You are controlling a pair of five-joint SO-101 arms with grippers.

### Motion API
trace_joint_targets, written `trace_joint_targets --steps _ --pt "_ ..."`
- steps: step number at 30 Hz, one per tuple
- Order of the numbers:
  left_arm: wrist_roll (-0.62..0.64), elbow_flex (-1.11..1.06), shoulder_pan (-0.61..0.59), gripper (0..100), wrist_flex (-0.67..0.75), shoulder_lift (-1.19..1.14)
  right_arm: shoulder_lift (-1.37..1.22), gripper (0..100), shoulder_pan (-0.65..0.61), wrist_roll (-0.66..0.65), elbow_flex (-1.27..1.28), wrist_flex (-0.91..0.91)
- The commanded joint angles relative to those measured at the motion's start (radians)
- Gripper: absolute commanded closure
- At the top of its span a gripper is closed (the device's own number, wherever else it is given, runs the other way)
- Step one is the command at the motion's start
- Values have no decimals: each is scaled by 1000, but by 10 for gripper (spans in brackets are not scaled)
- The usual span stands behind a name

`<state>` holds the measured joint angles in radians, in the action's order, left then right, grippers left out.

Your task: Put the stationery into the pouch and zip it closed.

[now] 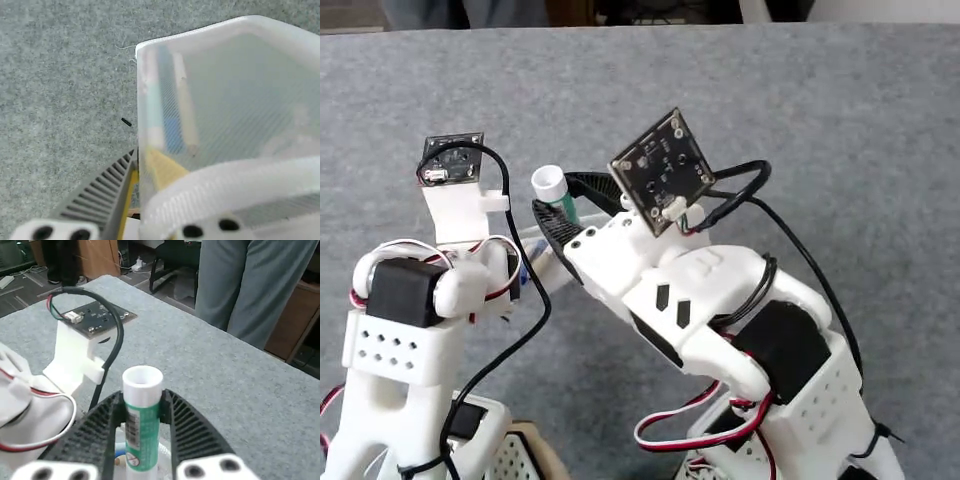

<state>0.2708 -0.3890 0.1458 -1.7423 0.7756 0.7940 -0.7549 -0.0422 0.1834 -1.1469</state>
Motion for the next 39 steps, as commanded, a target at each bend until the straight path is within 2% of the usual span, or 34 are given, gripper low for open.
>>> trace_joint_targets --steps 1,4,17,25,39 --pt "-11 7 25 972 -14 -8 13 985 -8 -44 -2 57" --pt "-11 16 21 972 -14 -8 10 985 -8 -48 -1 130" --pt "-11 2 22 972 -14 -8 13 982 -5 -40 82 138" --pt "-11 1 25 972 -14 -8 12 806 -5 -43 74 138" --pt "-11 1 25 972 -14 -8 8 804 -6 -46 64 132"
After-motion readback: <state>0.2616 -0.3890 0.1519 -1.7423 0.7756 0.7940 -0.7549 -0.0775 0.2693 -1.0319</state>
